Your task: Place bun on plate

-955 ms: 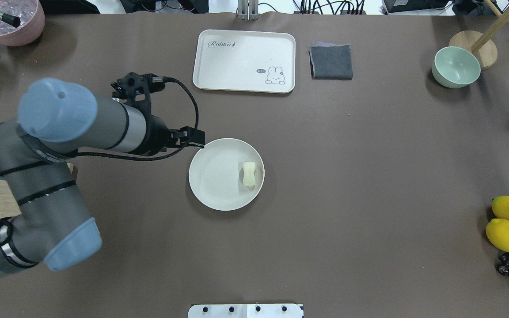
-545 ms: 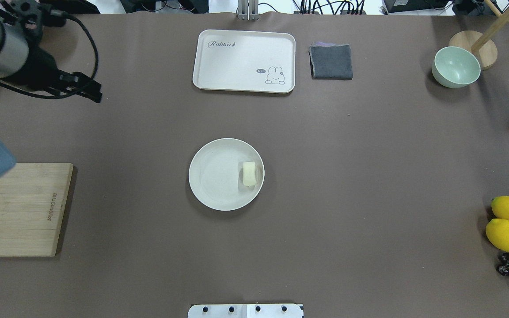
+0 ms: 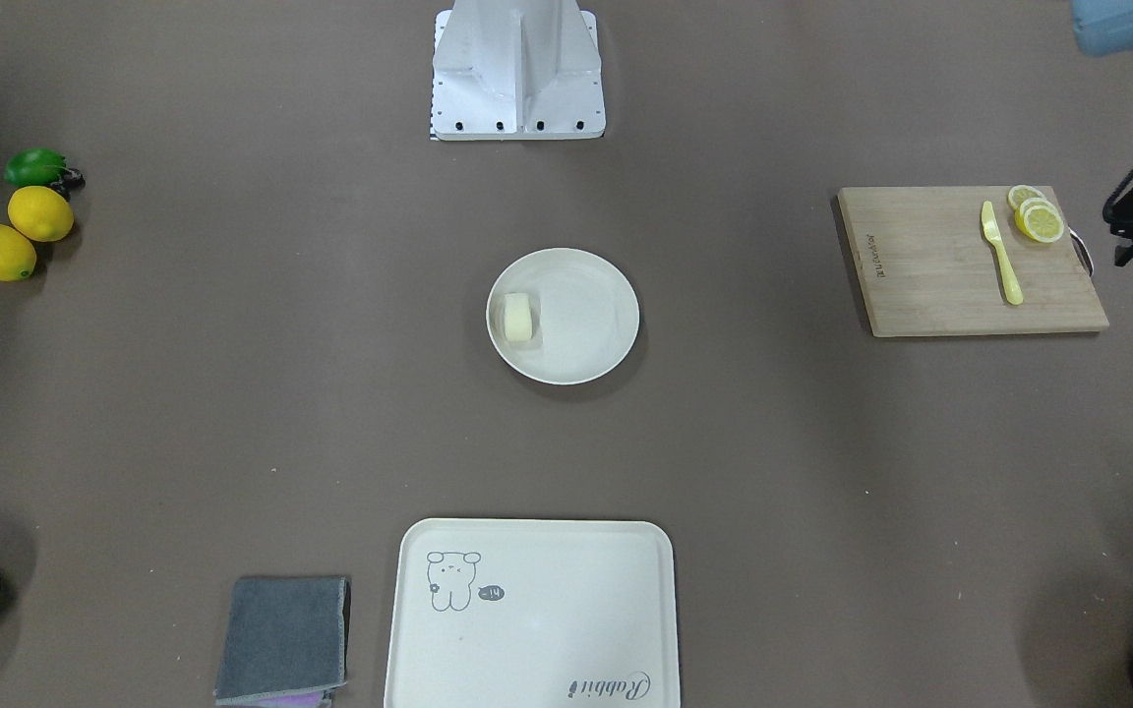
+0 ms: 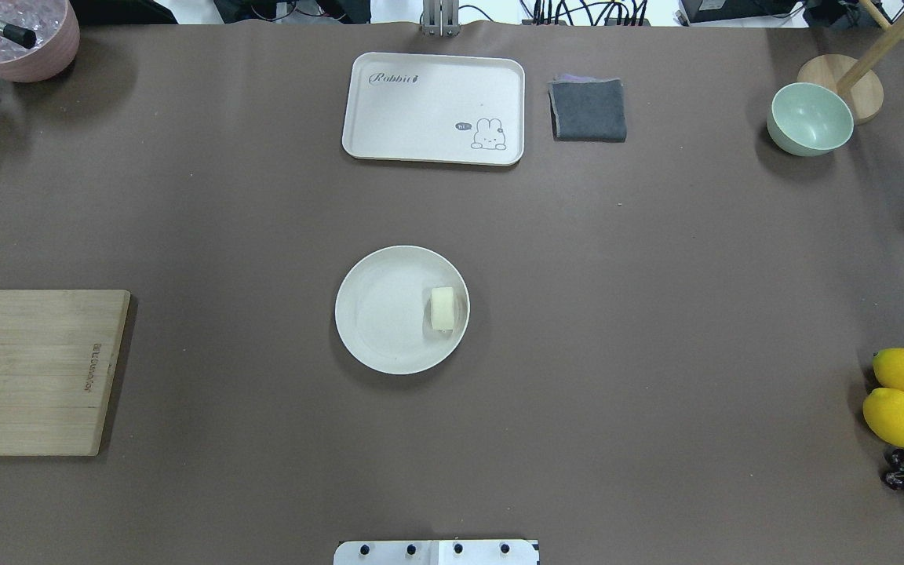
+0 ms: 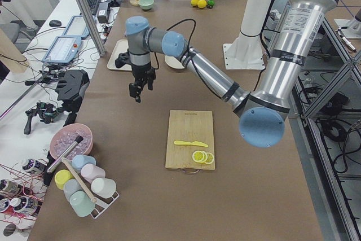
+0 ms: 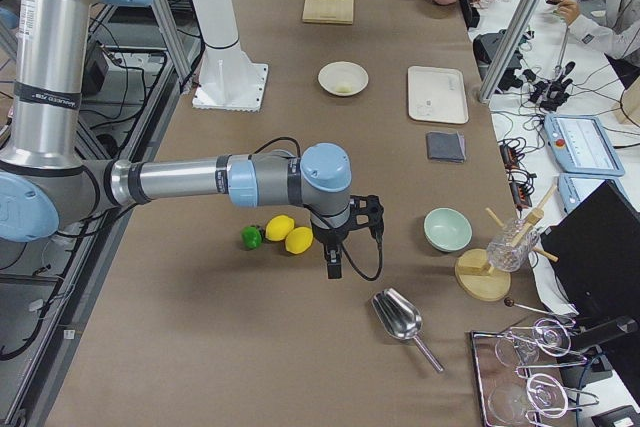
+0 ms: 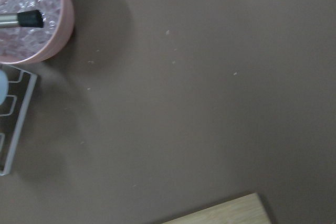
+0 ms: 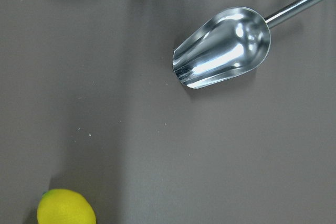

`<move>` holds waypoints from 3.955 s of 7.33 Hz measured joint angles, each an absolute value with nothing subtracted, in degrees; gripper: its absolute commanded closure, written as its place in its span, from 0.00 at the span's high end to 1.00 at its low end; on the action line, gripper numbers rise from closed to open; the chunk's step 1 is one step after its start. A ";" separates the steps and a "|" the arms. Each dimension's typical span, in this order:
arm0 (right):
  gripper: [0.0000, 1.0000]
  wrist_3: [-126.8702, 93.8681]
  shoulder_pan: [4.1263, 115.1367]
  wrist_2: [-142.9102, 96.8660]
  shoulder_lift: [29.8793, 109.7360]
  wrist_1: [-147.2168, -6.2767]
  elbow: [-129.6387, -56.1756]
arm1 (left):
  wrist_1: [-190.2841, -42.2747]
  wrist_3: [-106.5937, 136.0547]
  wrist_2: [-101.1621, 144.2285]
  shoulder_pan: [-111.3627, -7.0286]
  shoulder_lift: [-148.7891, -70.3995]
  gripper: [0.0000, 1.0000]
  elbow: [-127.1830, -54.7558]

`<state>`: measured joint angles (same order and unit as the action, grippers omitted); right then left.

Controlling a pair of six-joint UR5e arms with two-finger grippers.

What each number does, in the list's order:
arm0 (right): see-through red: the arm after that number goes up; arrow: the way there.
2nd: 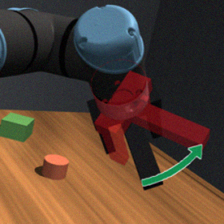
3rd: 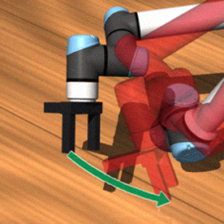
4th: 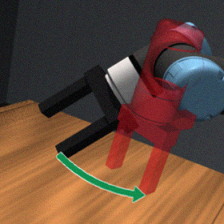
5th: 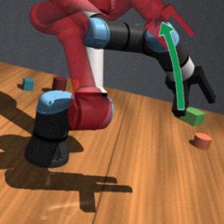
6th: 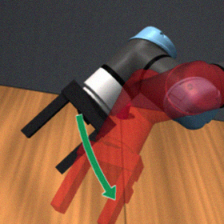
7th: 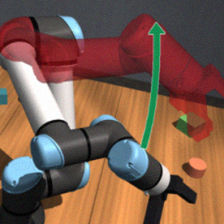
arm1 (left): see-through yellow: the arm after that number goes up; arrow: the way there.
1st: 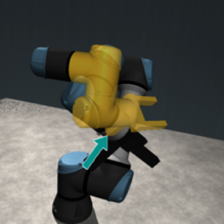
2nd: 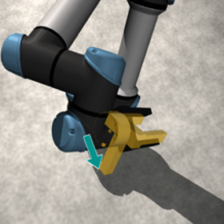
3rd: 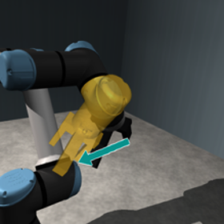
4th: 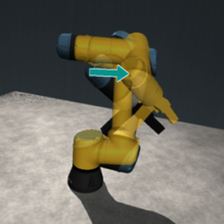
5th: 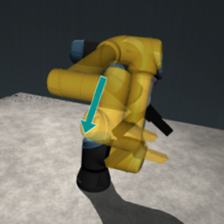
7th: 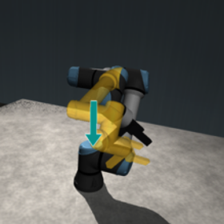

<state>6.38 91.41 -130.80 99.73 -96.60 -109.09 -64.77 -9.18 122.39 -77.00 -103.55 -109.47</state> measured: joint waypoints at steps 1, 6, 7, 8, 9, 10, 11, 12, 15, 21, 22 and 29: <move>1.00 9.31 92.40 -130.83 98.84 -101.49 -109.76 | -64.88 -11.51 122.52 -79.17 -100.22 0.97 -108.29; 1.00 11.12 93.16 -131.27 102.83 -104.54 -107.31 | -69.97 -10.42 131.24 -87.27 -91.69 0.97 -102.66; 1.00 11.05 93.16 -131.40 102.88 -104.56 -107.20 | -74.09 -7.42 132.19 -87.67 -89.23 0.97 -102.79; 1.00 11.01 93.16 -131.57 102.90 -104.58 -107.14 | -78.02 -5.01 132.60 -87.81 -86.85 0.97 -102.74; 1.00 10.99 93.16 -131.68 102.91 -104.60 -107.10 | -81.19 -3.93 132.79 -87.88 -84.57 0.97 -102.54; 1.00 11.01 93.16 -131.72 102.92 -104.64 -107.07 | -83.47 -3.41 132.83 -88.00 -82.53 0.97 -102.63; 1.00 11.04 93.15 -131.74 102.92 -104.65 -107.06 | -84.34 -3.15 132.78 -88.68 -81.38 0.97 -102.78; 1.00 11.08 93.14 -131.74 102.92 -104.62 -107.06 | -84.53 -3.05 132.55 -90.42 -80.89 0.97 -102.97; 1.00 11.16 93.16 -131.75 102.92 -104.55 -107.02 | -84.83 -3.12 132.00 -94.98 -80.57 0.97 -103.59; 1.00 11.25 93.13 -131.75 102.87 -104.50 -106.97 | -85.10 -3.41 132.01 -95.80 -80.57 0.97 -103.84; 1.00 11.25 93.13 -131.75 102.85 -104.48 -106.96 | -85.13 -3.41 132.01 -95.79 -80.55 0.97 -103.82; 1.00 11.34 93.08 -131.75 102.83 -104.41 -107.05 | -85.17 -3.43 132.03 -95.80 -80.62 0.97 -104.13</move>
<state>11.34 93.08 -131.75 102.83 -104.41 -107.05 -85.17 -3.43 132.03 -95.80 -80.62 -104.13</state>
